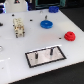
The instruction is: Insert the blue gear onto the right peg, followed by the red gear
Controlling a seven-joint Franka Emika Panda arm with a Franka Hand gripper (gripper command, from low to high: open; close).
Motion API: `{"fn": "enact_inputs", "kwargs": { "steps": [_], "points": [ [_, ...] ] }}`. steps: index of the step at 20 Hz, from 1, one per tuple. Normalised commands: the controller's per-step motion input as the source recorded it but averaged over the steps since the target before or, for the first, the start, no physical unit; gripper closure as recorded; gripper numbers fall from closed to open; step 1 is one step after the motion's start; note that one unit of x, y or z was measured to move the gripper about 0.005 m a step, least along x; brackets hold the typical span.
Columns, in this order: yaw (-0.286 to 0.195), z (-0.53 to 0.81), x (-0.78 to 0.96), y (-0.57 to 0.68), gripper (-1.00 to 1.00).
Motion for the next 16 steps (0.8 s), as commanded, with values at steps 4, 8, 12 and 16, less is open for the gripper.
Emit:
{"fn": "enact_inputs", "kwargs": {
  "steps": [4,8,12,16],
  "points": [
    [0.0,-0.16,-0.7,0.41,-1.0],
    [0.0,-0.17,-0.7,0.39,-1.0],
    [0.0,-0.24,-0.56,0.49,-1.0],
    [0.0,-0.35,-0.51,0.43,-1.0]
  ]
}}
